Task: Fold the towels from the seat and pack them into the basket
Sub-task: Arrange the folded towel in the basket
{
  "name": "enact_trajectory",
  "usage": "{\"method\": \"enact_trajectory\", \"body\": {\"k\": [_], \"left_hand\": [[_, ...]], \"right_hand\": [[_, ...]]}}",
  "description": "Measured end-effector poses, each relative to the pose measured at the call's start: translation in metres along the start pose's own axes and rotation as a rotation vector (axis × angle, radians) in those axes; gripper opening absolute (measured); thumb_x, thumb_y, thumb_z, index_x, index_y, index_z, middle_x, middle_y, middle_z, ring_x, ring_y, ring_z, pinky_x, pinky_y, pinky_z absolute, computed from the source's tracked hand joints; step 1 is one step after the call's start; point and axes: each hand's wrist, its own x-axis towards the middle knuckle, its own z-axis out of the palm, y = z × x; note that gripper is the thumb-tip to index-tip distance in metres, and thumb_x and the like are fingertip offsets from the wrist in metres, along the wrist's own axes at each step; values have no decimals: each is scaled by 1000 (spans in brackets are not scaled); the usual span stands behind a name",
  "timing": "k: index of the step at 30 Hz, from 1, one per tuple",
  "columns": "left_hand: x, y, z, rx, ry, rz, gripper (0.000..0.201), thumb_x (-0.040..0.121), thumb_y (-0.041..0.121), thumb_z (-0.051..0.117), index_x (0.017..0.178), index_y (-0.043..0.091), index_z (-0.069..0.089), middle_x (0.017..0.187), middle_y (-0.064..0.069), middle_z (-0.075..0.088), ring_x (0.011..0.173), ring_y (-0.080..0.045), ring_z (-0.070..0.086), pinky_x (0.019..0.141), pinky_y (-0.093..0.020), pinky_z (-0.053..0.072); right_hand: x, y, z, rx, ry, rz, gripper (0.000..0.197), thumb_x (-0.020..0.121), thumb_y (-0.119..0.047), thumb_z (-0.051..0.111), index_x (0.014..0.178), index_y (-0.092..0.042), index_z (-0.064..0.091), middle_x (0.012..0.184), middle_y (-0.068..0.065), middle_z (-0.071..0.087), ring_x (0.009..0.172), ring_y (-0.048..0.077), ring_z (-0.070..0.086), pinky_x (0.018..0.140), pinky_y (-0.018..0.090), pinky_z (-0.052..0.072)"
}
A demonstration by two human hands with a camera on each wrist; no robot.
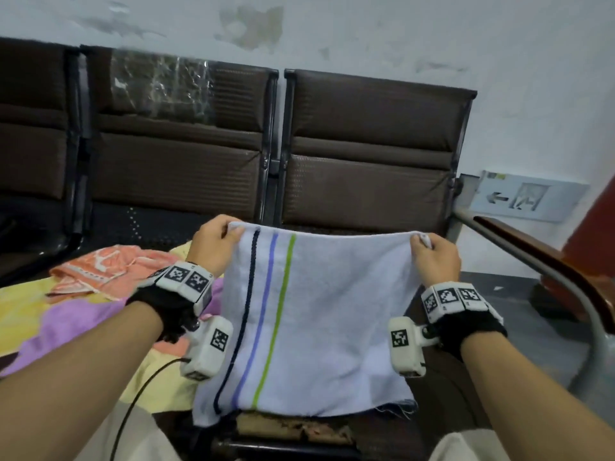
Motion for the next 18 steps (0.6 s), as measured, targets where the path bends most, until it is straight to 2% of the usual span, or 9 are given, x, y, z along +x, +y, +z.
{"method": "enact_trajectory", "body": {"k": [2,4,6,7,9,11,13,15,18], "left_hand": [[-1,-15,13,-2,-27,-32,9,89,13,56,91,14,64,93,-5,67,95,-26,61,84,-37,47],[-9,-34,27,43,-47,-41,9,89,10,55,92,13,63,93,-5,66,94,-25,60,79,-31,44],[-16,-48,42,93,-119,-59,11,90,9,52,91,14,62,96,-5,65,94,-23,58,77,-28,39],[-17,-53,49,99,-166,-77,12,90,10,50,92,15,61,98,-3,65,95,-21,57,78,-28,39],[-16,-54,60,49,-219,-129,17,91,12,45,95,16,61,102,0,63,99,-18,56,85,-31,42],[-12,-50,68,-30,-202,-209,22,89,11,41,98,16,61,104,0,62,104,-20,55,93,-36,44],[-10,-47,74,-96,-169,-279,25,87,8,40,96,17,61,101,-1,62,105,-21,55,94,-36,44],[-11,-45,81,-146,-166,-318,25,88,9,40,93,19,62,99,0,62,105,-22,56,93,-34,44],[-13,-41,87,-109,-215,-272,25,95,14,39,101,16,64,111,-2,61,109,-17,53,96,-31,40]], "right_hand": [[-1,26,13,3,0,73,35,88,-24,56,57,-10,50,59,5,47,70,26,47,67,32,37],[-7,52,26,11,-41,147,27,84,-20,58,59,-13,52,62,5,51,72,25,49,69,32,41],[-12,68,38,49,-168,224,7,82,-15,60,79,-18,65,82,7,63,85,26,56,81,35,48],[-14,71,41,64,-225,241,12,81,-13,61,91,-18,67,90,7,65,88,25,58,85,36,49],[-15,66,48,159,-328,219,18,81,-9,62,97,-17,67,88,5,65,78,19,58,75,33,49],[-20,53,51,263,-432,186,15,83,-7,60,86,-17,72,81,8,66,70,17,57,64,31,46],[-30,43,52,334,-546,186,18,85,-5,59,78,-13,73,75,11,65,65,16,57,58,28,46],[-41,35,53,356,-686,177,19,86,-4,59,77,-13,73,67,8,61,56,11,56,48,23,45],[-57,24,54,358,-863,161,22,88,0,55,84,-12,73,69,6,63,52,9,57,47,21,47]]}}
